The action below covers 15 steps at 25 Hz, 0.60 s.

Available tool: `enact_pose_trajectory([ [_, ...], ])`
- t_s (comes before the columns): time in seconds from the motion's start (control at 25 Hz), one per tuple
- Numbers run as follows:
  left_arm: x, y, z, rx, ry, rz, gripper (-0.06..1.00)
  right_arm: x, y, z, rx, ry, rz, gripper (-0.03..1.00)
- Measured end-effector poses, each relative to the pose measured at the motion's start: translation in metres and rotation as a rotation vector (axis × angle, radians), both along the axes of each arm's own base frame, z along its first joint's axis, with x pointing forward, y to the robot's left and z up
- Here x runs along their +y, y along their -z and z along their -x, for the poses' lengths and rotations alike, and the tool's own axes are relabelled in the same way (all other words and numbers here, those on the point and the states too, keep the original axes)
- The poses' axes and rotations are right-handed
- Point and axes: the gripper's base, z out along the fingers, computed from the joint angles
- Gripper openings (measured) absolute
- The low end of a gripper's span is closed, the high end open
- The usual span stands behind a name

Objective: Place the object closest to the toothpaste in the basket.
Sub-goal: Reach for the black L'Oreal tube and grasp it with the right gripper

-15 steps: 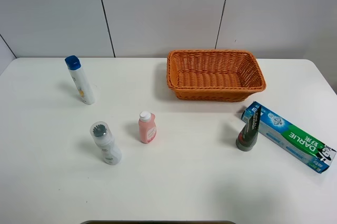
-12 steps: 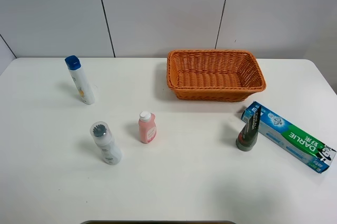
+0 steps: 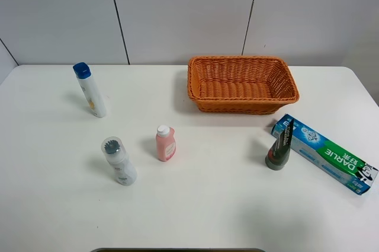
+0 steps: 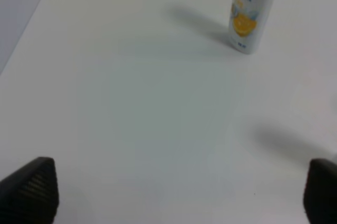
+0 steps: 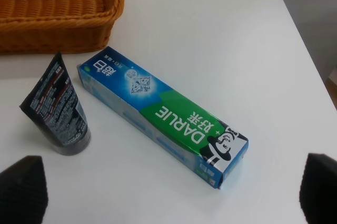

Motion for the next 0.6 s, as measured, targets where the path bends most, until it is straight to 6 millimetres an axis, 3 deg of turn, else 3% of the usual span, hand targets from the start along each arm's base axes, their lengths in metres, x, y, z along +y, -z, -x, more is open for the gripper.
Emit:
enact_pose_trajectory([
  [0.6,0.0000,0.0000,0.0000,0.000,0.000,0.000,0.94,0.0009,0.0000,-0.0008,0.004,-0.007,-0.010,0.99],
])
